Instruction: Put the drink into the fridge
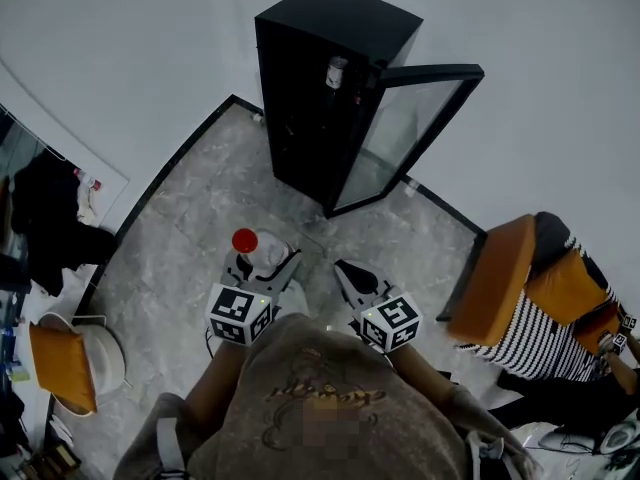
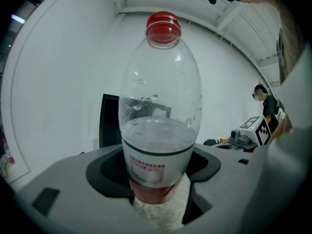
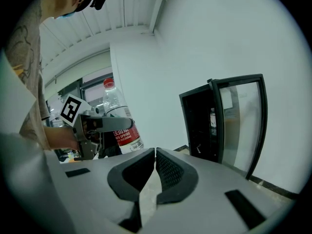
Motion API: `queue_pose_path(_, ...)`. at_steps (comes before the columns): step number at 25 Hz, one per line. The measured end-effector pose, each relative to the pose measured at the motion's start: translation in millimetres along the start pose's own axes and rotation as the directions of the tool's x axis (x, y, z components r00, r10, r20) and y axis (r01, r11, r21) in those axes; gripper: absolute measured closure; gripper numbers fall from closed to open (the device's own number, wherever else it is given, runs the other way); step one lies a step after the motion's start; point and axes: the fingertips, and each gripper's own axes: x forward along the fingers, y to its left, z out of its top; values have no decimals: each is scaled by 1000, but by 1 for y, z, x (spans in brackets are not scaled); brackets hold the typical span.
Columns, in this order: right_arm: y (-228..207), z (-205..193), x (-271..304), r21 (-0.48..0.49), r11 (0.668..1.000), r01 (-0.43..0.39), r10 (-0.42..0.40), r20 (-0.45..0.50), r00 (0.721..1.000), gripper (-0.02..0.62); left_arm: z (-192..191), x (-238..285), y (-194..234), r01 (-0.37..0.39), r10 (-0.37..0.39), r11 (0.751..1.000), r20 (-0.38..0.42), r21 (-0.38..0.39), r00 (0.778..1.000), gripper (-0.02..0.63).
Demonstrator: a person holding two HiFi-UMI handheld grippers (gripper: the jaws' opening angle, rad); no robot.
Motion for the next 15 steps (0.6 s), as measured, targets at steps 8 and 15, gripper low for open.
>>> queue_pose_path(8,-15,28,36,17,1000,-1,1,-2,1000,572,25,26,31,31,-31,1000,-3,5,1000,288)
queue_pose_path(15,-37,52,76,21,1000,18,-17,-16,1000,572,47,57,63,73,-72,997,-18,15,997,288)
